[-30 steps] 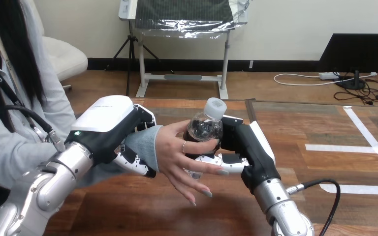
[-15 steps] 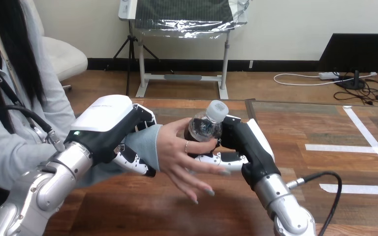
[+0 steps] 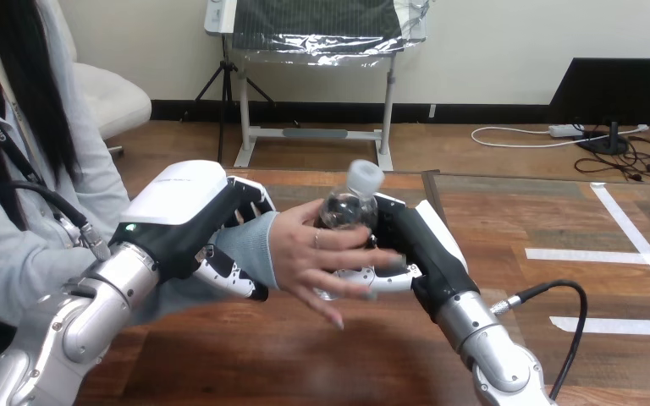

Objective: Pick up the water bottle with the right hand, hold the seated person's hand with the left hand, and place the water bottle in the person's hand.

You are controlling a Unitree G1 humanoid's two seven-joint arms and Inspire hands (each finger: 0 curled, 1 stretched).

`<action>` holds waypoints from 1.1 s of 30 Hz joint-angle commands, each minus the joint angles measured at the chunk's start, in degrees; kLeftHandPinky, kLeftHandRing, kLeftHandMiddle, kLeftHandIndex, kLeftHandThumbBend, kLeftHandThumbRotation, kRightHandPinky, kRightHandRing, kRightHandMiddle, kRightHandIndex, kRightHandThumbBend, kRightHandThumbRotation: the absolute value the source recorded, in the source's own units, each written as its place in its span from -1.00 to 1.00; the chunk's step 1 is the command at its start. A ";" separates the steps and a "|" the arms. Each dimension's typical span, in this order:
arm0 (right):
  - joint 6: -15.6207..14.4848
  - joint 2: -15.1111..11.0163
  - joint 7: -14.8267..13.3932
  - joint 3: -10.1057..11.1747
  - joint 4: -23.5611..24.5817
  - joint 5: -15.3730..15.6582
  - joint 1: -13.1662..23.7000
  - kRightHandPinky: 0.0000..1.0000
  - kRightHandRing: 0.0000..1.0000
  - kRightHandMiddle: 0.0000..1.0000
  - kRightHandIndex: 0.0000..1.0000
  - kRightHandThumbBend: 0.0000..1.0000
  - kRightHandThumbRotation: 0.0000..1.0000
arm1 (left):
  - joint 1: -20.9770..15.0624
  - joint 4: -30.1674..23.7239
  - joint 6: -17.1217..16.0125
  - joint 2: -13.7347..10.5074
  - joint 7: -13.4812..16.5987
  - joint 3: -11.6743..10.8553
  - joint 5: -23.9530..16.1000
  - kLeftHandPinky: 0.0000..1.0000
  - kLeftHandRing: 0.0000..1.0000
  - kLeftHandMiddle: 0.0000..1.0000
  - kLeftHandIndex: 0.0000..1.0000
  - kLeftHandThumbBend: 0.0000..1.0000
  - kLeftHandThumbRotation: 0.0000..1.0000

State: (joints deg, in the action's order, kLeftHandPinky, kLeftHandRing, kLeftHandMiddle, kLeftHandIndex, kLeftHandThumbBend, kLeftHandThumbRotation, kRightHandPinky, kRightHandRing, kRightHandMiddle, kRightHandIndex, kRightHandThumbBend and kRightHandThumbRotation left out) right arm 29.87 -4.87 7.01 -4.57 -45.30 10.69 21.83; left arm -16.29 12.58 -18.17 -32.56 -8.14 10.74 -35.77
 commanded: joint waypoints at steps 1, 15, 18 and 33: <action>-0.79 -1.98 -0.17 0.04 2.19 0.27 4.02 0.29 0.45 0.45 0.52 0.74 -0.65 | -2.00 -3.07 -0.54 -0.19 2.02 -1.47 0.58 0.07 0.18 0.31 0.36 0.99 -0.67; -1.53 -4.24 0.60 0.56 1.17 0.21 4.08 0.58 0.71 0.65 0.68 0.70 -0.46 | 0.23 -4.88 -0.49 -0.69 3.85 -1.56 -0.46 0.42 0.50 0.58 0.64 1.00 -0.40; -1.27 -4.73 0.72 0.58 0.84 0.18 4.16 0.60 0.72 0.66 0.70 0.68 -0.43 | 0.62 -5.40 -0.15 -0.65 3.67 -1.65 -0.30 0.47 0.55 0.62 0.68 1.00 -0.38; -0.55 -7.77 1.71 0.89 -0.73 -0.29 4.41 0.65 0.73 0.69 0.73 0.61 -0.40 | 4.92 -10.20 2.31 -0.95 2.64 -2.67 0.28 0.65 0.77 0.83 0.87 1.00 -0.25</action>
State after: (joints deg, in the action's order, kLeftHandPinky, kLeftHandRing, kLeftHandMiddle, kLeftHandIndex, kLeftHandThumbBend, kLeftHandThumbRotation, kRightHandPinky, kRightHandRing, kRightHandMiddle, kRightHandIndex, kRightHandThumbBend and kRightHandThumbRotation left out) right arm 28.03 -11.56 8.52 -4.37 -45.54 11.21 21.84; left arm -11.43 5.93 -16.72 -32.79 -5.70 10.21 -36.15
